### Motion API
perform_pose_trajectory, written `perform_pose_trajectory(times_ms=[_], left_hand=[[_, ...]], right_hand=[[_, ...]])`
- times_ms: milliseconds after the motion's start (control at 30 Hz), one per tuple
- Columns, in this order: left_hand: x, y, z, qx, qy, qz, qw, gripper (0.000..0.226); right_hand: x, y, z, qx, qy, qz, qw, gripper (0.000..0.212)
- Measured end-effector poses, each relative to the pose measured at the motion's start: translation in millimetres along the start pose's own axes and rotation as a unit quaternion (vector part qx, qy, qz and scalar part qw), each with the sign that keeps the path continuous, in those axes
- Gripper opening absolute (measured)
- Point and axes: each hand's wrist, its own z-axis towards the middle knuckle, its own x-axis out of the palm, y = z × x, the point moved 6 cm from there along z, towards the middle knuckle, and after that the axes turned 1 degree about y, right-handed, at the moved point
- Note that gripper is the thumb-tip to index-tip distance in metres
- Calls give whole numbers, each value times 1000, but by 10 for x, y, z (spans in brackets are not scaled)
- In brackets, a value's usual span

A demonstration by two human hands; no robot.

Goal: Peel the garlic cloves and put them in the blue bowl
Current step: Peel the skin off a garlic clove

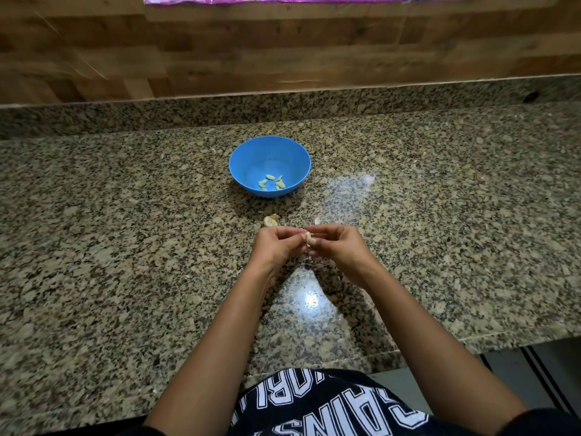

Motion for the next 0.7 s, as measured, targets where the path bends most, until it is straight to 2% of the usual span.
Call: perform_pose_trajectory(times_ms=[200, 367, 433, 567, 700], left_hand=[[16, -40, -19, 7, 4, -17, 1000, 10], [-5, -67, -23, 27, -27, 12, 999, 8], [15, -80, -34, 25, -14, 9, 1000, 5], [42, -82, -40, 37, 22, 50, 998, 15], [62, -65, -57, 21, 49, 32, 998, 12]], right_hand=[[-1, 23, 5, -12, 0, -14, 1000, 21], [23, 4, 4, -11, 15, 42, 999, 25], [1, -9, 0, -10, 9, 73, 997, 21], [-29, -41, -5, 11, 20, 133, 991, 17], [-34, -44, -6, 36, 40, 165, 985, 17]])
